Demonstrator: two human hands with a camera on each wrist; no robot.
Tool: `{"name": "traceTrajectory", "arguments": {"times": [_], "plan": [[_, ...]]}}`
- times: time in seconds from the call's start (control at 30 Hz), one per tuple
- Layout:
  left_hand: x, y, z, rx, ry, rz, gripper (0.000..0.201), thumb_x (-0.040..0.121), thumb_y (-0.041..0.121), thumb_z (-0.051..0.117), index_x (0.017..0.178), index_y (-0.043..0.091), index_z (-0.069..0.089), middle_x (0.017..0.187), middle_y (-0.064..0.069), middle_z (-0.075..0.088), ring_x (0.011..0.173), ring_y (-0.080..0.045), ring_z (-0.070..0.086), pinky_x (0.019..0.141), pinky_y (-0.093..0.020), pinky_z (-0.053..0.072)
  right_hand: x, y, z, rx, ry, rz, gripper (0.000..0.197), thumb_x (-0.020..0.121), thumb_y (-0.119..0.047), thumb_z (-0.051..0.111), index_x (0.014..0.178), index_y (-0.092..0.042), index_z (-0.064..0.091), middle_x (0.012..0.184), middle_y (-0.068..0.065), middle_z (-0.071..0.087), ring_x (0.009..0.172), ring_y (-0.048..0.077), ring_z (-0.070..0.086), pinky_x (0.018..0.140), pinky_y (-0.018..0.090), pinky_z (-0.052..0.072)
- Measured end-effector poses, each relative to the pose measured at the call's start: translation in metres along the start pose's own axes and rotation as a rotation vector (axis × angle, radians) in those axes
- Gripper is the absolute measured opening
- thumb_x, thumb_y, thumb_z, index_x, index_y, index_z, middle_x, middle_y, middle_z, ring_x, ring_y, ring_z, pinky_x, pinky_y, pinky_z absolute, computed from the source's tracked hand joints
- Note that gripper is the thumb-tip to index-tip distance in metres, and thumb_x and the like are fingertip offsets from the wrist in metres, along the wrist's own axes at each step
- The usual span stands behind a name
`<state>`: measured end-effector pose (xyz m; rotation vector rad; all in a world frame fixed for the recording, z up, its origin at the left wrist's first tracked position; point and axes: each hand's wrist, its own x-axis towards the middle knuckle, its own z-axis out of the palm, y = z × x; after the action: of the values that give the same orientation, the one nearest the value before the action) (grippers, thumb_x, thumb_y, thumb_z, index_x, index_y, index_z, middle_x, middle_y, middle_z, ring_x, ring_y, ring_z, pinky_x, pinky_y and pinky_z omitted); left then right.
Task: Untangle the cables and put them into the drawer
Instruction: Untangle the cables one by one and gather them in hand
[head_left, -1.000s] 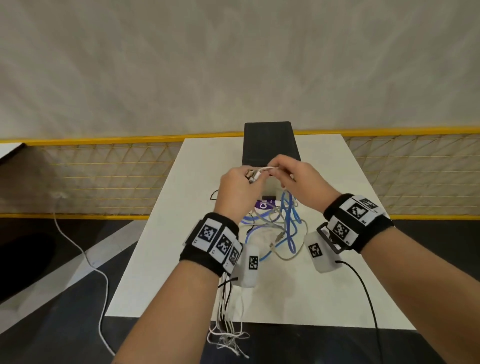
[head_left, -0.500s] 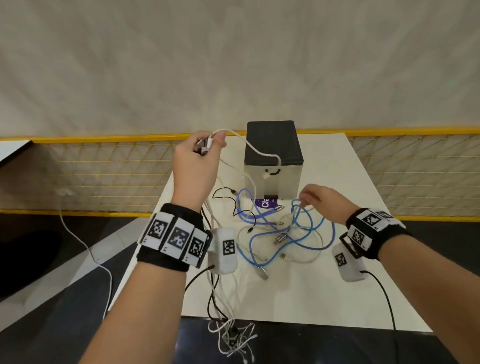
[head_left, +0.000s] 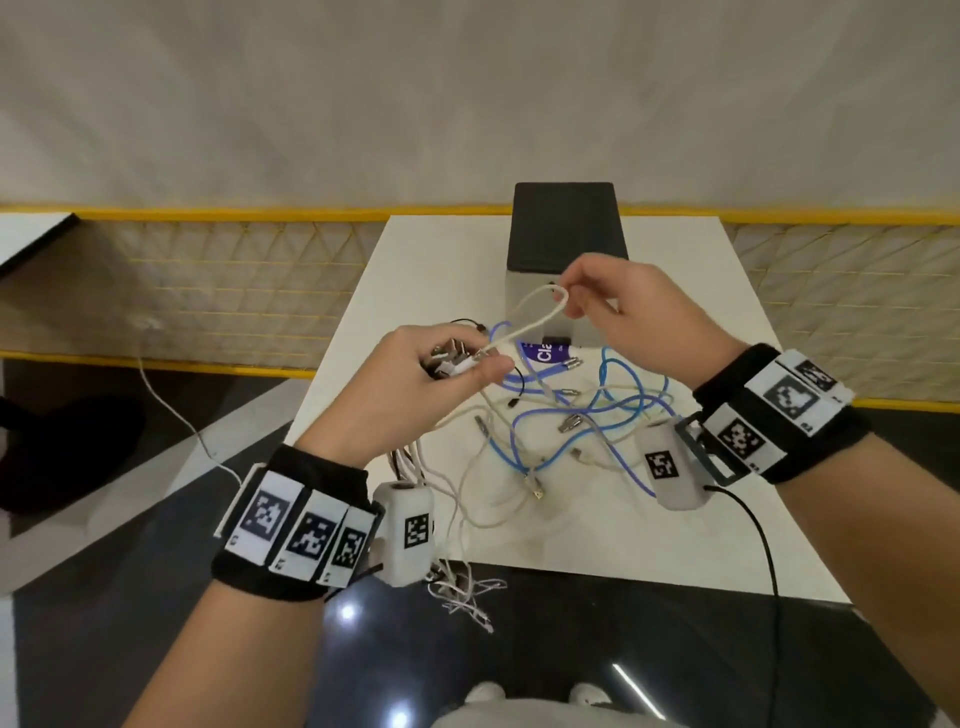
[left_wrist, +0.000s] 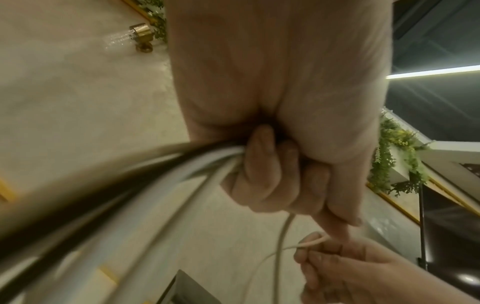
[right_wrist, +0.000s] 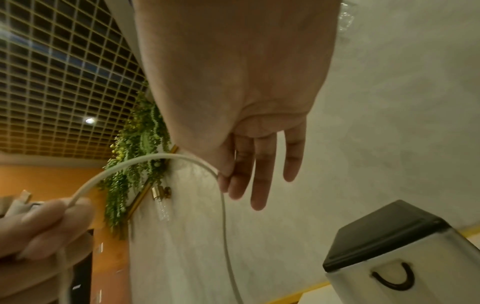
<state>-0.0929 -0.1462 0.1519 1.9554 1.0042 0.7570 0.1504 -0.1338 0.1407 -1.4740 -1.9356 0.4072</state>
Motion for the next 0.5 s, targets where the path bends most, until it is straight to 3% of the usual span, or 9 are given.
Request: {"name": "traceTrajectory", "arguments": {"times": [0.03, 0.1, 0.2, 0.27, 0.37, 0.43, 0.5], "plan": [[-0.005, -0.004, 0.0, 0.021, -0.044, -0.021, 0.013, 0.088, 0.035, 0.07, 0.082, 0.024, 0.073, 0.075, -0.008, 0.067, 0.057, -0.008, 0.046, 0.057, -0.016, 0.034, -0.002, -0.004, 0.003, -0.033, 0.016, -0.002, 0.018, 0.097, -0.012, 0.043, 0.102, -0.015, 0.06, 0.079, -0.002, 0.064, 0.072, 0.02, 0.061, 0.07, 0.039, 0.051], [-0.016, -0.01, -0.001, 0.047, -0.117, -0.066, 0.011, 0.086, 0.039, 0.071, 0.081, 0.029, 0.073, 0.076, -0.005, 0.069, 0.063, -0.019, 0.052, 0.063, -0.022, 0.038, -0.007, -0.009, 0.009, -0.087, 0.064, 0.009, 0.019, 0.097, -0.013, 0.042, 0.106, -0.018, 0.058, 0.07, -0.003, 0.057, 0.059, 0.021, 0.053, 0.06, 0.039, 0.047], [-0.031, -0.016, 0.001, 0.036, -0.213, -0.1, 0.008, 0.081, 0.039, 0.073, 0.079, 0.031, 0.073, 0.072, 0.011, 0.07, 0.063, 0.001, 0.055, 0.065, -0.014, 0.041, -0.016, -0.016, 0.017, -0.07, 0.052, 0.026, 0.025, 0.097, -0.014, 0.041, 0.114, -0.021, 0.057, 0.066, 0.005, 0.056, 0.052, 0.018, 0.046, 0.056, 0.034, 0.041], [-0.039, -0.016, 0.001, 0.062, -0.303, -0.146, 0.009, 0.081, 0.039, 0.075, 0.084, 0.03, 0.076, 0.078, 0.012, 0.074, 0.07, 0.003, 0.06, 0.07, -0.014, 0.045, -0.023, -0.02, 0.023, -0.032, -0.035, 0.039, 0.025, 0.097, -0.014, 0.042, 0.11, -0.024, 0.061, 0.065, 0.009, 0.057, 0.05, 0.017, 0.043, 0.054, 0.032, 0.037], [-0.047, -0.017, 0.003, 0.101, -0.43, -0.194, 0.025, 0.083, 0.035, 0.076, 0.107, 0.031, 0.076, 0.091, 0.025, 0.073, 0.088, 0.009, 0.065, 0.084, -0.01, 0.046, -0.036, -0.026, 0.032, -0.031, -0.222, 0.052, 0.022, 0.095, -0.018, 0.045, 0.101, -0.029, 0.063, 0.067, 0.005, 0.06, 0.056, 0.021, 0.052, 0.059, 0.036, 0.045], [-0.05, -0.016, 0.004, 0.119, -0.414, -0.204, 0.037, 0.08, 0.039, 0.077, 0.117, 0.039, 0.07, 0.09, 0.034, 0.069, 0.094, 0.012, 0.063, 0.088, -0.009, 0.043, -0.046, -0.031, 0.039, -0.066, -0.338, 0.04, 0.021, 0.096, -0.019, 0.047, 0.102, -0.027, 0.064, 0.074, -0.001, 0.063, 0.067, 0.02, 0.061, 0.068, 0.039, 0.053], [-0.051, -0.016, 0.006, 0.114, -0.347, -0.169, 0.038, 0.079, 0.04, 0.078, 0.116, 0.038, 0.071, 0.094, 0.03, 0.069, 0.094, 0.008, 0.063, 0.09, -0.014, 0.044, -0.055, -0.036, 0.045, -0.095, -0.406, 0.033, 0.022, 0.096, -0.018, 0.045, 0.104, -0.027, 0.064, 0.081, -0.003, 0.067, 0.076, 0.015, 0.063, 0.074, 0.038, 0.053]]}}
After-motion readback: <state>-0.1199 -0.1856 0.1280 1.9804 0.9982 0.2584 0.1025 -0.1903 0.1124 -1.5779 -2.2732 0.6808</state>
